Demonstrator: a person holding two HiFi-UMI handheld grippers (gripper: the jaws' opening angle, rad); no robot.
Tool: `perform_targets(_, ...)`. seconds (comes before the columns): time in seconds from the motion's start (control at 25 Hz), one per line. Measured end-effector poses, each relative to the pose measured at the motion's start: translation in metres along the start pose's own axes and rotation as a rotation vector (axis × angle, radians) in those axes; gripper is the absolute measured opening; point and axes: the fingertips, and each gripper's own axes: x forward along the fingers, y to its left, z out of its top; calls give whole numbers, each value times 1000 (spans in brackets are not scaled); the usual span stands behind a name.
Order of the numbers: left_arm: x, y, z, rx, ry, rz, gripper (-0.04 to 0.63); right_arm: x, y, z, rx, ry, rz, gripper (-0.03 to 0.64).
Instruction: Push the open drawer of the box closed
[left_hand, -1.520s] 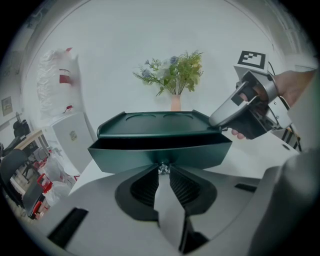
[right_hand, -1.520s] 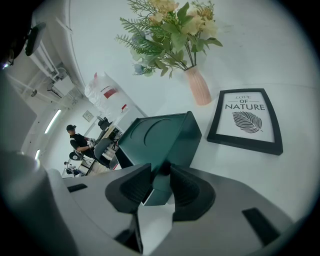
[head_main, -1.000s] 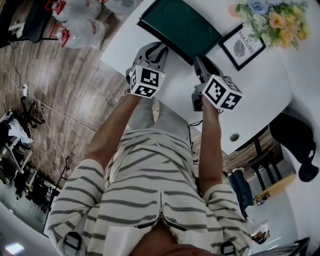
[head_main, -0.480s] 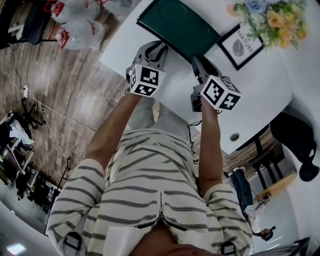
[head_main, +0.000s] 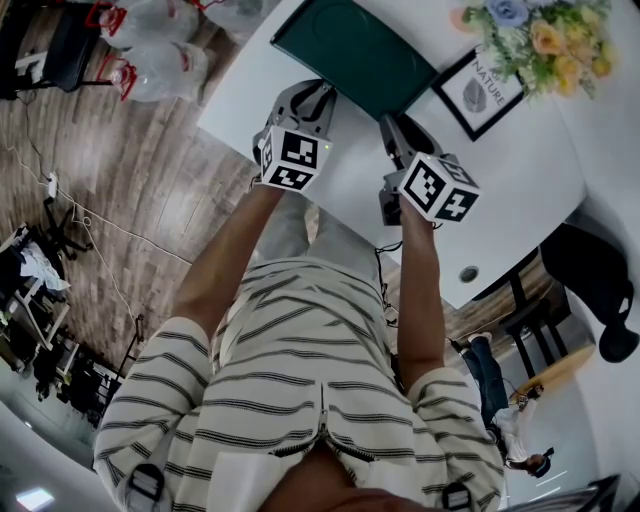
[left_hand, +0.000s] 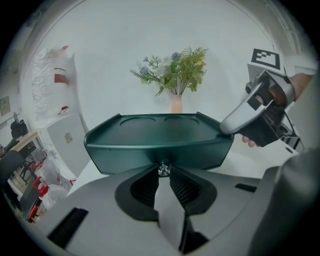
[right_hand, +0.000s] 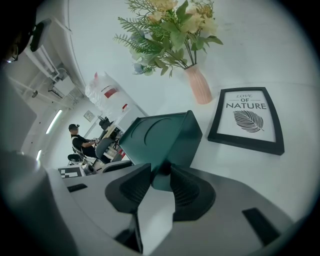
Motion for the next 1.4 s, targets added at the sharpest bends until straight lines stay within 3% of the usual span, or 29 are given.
perform_targets(0.84,-1,-1,0,43,23,17,86,-2,-1,-1,-3,-13,-12,137)
perform_targets(1.12,-19,-4,0,17,12,14,109,-15,9,-2,-28,-45,-10,136)
perform_targets(1.4,-55,-1,24,-45,-62,45,74,-38,34,6,-91,-142,22,108)
